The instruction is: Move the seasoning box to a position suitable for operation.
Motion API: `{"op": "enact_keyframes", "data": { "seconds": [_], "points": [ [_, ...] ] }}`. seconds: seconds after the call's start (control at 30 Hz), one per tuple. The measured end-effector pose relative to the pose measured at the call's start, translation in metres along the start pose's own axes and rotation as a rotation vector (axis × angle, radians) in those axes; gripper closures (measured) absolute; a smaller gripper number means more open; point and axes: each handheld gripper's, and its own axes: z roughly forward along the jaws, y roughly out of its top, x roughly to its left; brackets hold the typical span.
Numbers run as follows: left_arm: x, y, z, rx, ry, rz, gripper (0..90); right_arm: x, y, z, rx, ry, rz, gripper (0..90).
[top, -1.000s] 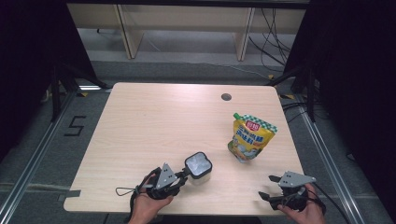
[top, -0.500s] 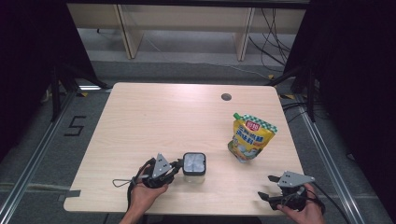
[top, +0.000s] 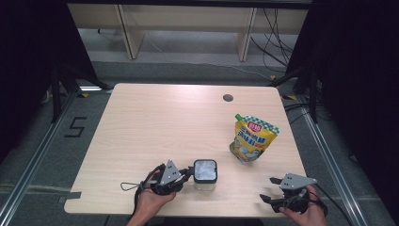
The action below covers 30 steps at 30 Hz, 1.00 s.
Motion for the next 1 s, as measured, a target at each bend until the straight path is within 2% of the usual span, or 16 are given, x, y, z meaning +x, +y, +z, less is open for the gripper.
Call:
{"op": "enact_keyframes", "data": {
  "seconds": [0.13, 0.2, 0.23, 0.27, 0.37, 0.5, 0.53, 0.6, 0.67, 0.7, 0.77, 0.83, 0.9, 0.93, 0.97, 1.0],
  "points": [
    [-0.002, 0.000, 0.001, 0.000, -0.012, 0.002, 75.6, 0.002, 0.000, -0.001, 0.013, -0.002, 0.018, 28.0],
    [-0.003, 0.001, 0.000, 0.004, -0.012, 0.007, 75.5, 0.001, 0.000, 0.000, 0.009, -0.002, 0.006, 28.0],
    [-0.007, 0.001, 0.001, -0.012, -0.023, -0.003, 75.5, 0.002, 0.000, 0.000, 0.011, 0.000, 0.013, 28.0],
    [-0.007, 0.001, 0.000, 0.007, -0.029, 0.019, 75.5, 0.001, 0.000, 0.000, 0.009, -0.001, 0.001, 28.0],
    [-0.010, 0.002, 0.001, 0.001, -0.040, 0.020, 75.5, 0.002, 0.000, 0.000, 0.009, 0.001, 0.007, 27.9],
    [-0.009, 0.002, 0.002, -0.006, -0.055, 0.002, 74.6, 0.000, 0.000, 0.000, 0.005, 0.004, -0.001, 28.0],
    [-0.009, 0.002, 0.002, -0.006, -0.066, -0.016, 74.6, 0.001, -0.001, 0.000, 0.009, 0.005, 0.010, 27.9],
    [-0.010, 0.001, 0.001, -0.002, -0.067, -0.016, 70.1, 0.001, -0.001, 0.000, 0.004, 0.005, 0.017, 28.0],
    [-0.011, 0.001, -0.001, 0.004, -0.066, -0.014, 64.6, -0.001, -0.001, 0.000, -0.001, 0.005, -0.002, 27.9],
    [-0.011, 0.000, -0.002, -0.003, -0.065, -0.001, 61.5, -0.002, -0.002, 0.000, -0.002, 0.012, -0.010, 28.0],
    [-0.010, 0.000, -0.009, 0.012, -0.057, 0.000, 56.9, -0.002, -0.003, -0.001, 0.004, 0.004, 0.001, 28.0],
    [-0.010, -0.001, -0.010, 0.004, -0.061, -0.009, 55.3, -0.002, -0.003, -0.001, 0.000, 0.003, 0.001, 27.9],
    [-0.009, -0.001, -0.015, 0.006, -0.058, -0.003, 49.9, -0.002, -0.003, -0.001, 0.001, 0.002, 0.000, 28.0],
    [-0.009, -0.001, -0.017, 0.007, -0.058, -0.010, 49.9, -0.002, -0.003, -0.001, 0.001, 0.002, 0.000, 28.0],
    [-0.010, -0.001, -0.019, 0.003, -0.055, -0.022, 45.9, 0.000, -0.003, -0.001, 0.010, 0.002, 0.012, 28.0],
    [-0.011, -0.001, -0.020, -0.007, -0.059, -0.025, 45.4, -0.001, -0.002, -0.001, 0.004, 0.002, 0.001, 28.0]
  ]
}}
